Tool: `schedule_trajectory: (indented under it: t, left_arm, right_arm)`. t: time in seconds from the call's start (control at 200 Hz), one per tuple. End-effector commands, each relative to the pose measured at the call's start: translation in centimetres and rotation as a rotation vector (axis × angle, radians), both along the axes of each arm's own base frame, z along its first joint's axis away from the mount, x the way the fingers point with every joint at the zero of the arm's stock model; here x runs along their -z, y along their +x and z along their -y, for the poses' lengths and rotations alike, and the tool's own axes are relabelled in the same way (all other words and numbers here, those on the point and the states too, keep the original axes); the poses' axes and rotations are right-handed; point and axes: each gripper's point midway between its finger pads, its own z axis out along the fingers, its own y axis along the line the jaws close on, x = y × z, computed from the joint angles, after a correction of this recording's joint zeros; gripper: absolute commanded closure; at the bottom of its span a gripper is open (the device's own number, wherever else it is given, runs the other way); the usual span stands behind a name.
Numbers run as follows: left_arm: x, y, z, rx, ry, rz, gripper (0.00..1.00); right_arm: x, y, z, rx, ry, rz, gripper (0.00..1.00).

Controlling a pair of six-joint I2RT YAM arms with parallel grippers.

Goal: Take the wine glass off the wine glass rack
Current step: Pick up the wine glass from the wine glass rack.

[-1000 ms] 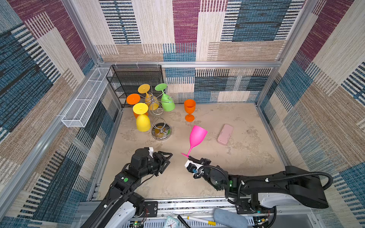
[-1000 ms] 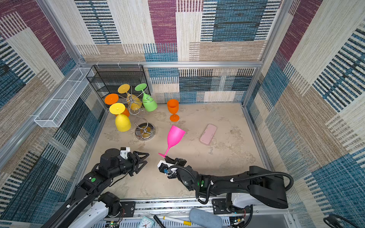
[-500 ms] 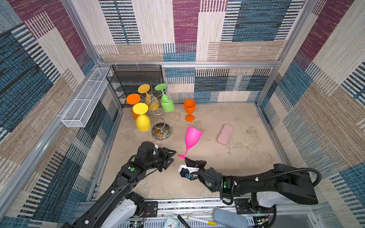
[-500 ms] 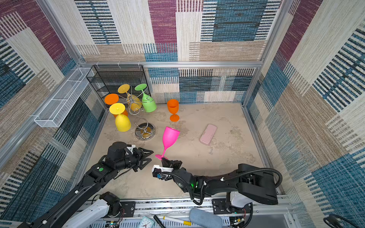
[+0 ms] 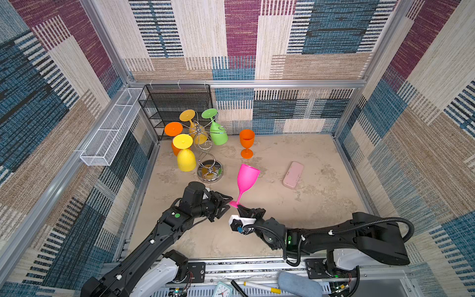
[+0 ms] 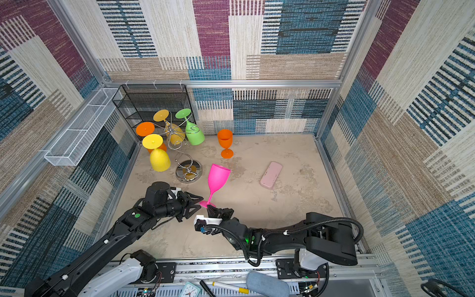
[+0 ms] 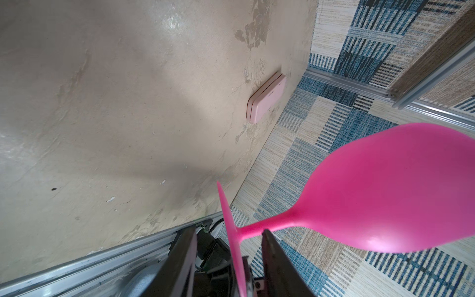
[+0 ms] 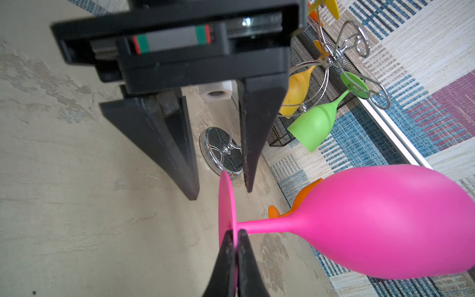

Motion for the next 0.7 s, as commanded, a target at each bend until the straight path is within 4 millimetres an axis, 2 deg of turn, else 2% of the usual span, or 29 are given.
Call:
schedule_trajectory:
  t: [0.0, 0.24, 0.316, 0.506, 0.561, 0.641, 0.696]
  left_arm:
    - [-0.6, 0.5, 0.6, 0.008, -0.022, 0.03, 0.6]
    - [-0.2, 0.8, 0.7, 0.015, 0.0, 0.043, 0.87]
    - [0.1, 0.8, 0.7, 0.018, 0.006, 0.046, 1.0]
    - [0.8, 0.8, 0.3, 0.018, 0.04, 0.057, 1.0]
    - [1.0, 0.9, 0.2, 0.014, 0.049, 0.062, 1.0]
    - [1.4, 1.0, 0.0, 0.008, 0.06, 0.07, 1.0]
    - [1.5, 1.2, 0.0, 0.008, 0.057, 0.094, 1.0]
  right_arm:
    - [-0.9, 0.0, -0.5, -0.009, 0.033, 0.013, 1.0]
    - [-0.9, 0.0, -0.8, -0.012, 0.033, 0.011, 1.0]
    - [-1.0, 0.0, -0.8, -0.012, 0.04, 0.009, 1.0]
    - [-2.1, 0.1, -0.8, 0.001, 0.083, -0.022, 1.0]
    - [-2.7, 0.1, -0.7, 0.009, 0.104, -0.047, 0.92]
    - [-4.2, 0.0, -0.3, 0.02, 0.165, -0.093, 0.64]
    - [-5.0, -0.4, 0.0, 0.005, 0.206, -0.143, 0.52]
